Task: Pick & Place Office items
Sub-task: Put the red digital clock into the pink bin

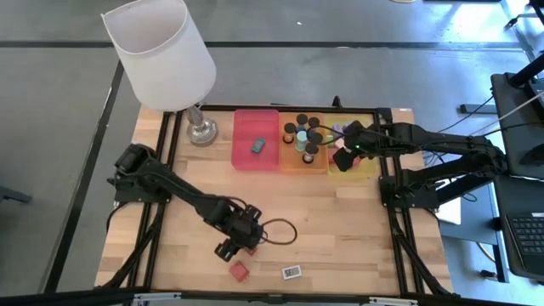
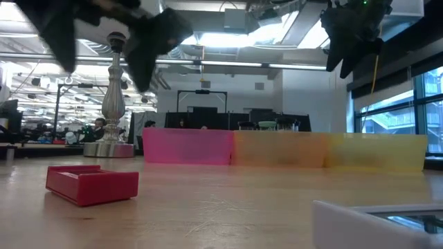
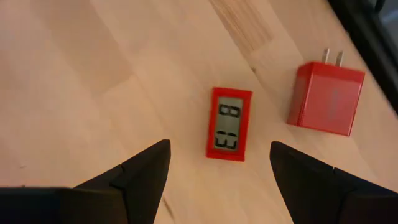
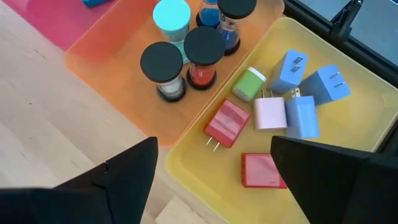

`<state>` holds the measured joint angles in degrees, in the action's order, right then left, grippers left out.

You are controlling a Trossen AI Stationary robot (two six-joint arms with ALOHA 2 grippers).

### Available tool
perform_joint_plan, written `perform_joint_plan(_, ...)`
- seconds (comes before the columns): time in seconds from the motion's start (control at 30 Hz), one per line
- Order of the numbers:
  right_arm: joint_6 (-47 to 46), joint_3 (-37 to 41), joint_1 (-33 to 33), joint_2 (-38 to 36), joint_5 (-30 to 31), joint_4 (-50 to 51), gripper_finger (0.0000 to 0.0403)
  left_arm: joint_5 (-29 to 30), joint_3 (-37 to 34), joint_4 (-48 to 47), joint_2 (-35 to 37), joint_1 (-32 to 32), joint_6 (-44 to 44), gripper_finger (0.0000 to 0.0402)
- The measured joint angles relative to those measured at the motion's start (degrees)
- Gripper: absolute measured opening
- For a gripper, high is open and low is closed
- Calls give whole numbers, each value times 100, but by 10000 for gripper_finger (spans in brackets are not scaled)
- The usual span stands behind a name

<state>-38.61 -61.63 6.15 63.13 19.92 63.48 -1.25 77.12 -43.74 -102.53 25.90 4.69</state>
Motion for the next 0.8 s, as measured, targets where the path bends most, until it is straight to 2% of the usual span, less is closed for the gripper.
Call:
perform_joint_plan(0.23,8,0,0,0,17,0,316,45,9,226,-661,266,382,265)
perform_joint_plan(0.47,105,0,0,0,17,-1,316,716,9,658,-1051,379,356,263)
perform_joint_plan(0.8,304,0,0,0,19,-20,316,120,9,934,-1101,404,-113,230)
